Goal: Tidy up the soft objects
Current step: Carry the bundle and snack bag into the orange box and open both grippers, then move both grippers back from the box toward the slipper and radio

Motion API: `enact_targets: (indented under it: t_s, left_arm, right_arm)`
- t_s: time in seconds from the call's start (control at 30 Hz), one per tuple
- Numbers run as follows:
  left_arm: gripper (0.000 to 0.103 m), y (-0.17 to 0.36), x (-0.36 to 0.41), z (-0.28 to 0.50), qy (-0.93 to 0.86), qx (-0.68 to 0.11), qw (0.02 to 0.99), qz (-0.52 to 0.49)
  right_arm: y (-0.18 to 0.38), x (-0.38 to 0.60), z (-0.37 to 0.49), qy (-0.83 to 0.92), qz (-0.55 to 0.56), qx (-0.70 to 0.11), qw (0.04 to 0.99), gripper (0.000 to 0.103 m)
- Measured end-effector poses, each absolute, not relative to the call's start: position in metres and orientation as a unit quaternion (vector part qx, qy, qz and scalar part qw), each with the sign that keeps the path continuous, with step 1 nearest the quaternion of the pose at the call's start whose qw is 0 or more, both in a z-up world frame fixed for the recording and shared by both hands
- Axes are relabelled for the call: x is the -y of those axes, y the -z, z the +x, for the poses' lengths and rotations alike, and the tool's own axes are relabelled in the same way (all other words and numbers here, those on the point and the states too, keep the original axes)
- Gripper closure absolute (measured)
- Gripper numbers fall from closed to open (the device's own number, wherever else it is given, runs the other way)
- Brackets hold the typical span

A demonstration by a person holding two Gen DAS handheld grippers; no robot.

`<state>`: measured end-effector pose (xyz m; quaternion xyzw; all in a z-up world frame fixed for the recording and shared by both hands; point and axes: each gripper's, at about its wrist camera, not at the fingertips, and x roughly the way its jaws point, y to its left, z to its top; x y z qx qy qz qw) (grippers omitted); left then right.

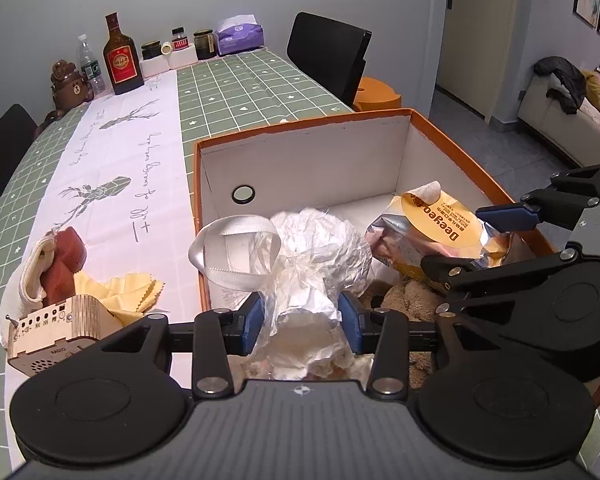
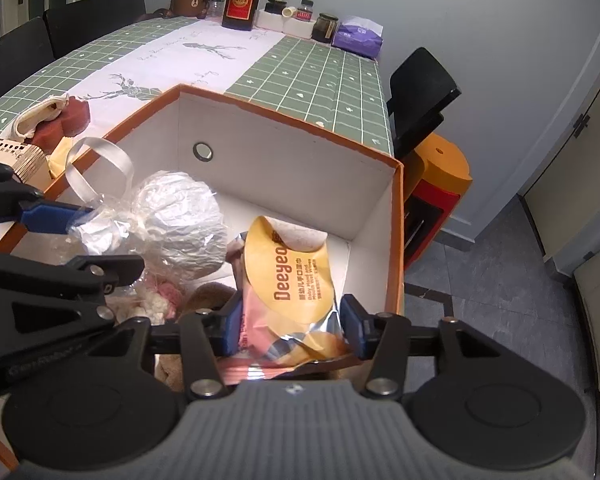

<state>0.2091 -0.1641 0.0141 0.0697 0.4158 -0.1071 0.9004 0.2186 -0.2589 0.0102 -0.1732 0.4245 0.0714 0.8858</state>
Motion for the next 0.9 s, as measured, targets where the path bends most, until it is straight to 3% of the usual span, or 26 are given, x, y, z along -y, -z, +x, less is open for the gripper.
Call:
enact_targets:
  t_s: [0.17, 0.37, 0.57, 0.67, 0.9]
  left_arm:
    - [0.036, -0.023, 0.156, 0.204, 0.109, -0.407, 0.906, 0.049]
    - [0.03, -0.035, 0.143, 0.189, 0.121, -0.38, 0.917, 0.017]
    - [0.03, -0.046, 0.122, 0.17, 0.118, -0.356, 0.927, -0.015]
    - [0.03, -0.051, 0.11, 0.16, 0.115, -0.342, 0.932, -0.03]
    - [0.03, -0.057, 0.078, 0.135, 0.103, -0.307, 0.944, -0.057]
  right_arm:
    - [-0.021, 0.268, 0.215, -0.073, -0.144, -0.437, 0.885, 0.041]
    - [-0.034, 0.271, 0.207, -0.069, -0.107, -0.446, 0.886, 0.039]
    - [-0.048, 0.255, 0.19, -0.052, -0.115, -0.437, 0.891, 0.038]
    - [-0.058, 0.246, 0.179, -0.046, -0.11, -0.423, 0.898, 0.029]
    - [-0.073, 0.219, 0.149, -0.038, -0.095, -0.377, 0.92, 0.029]
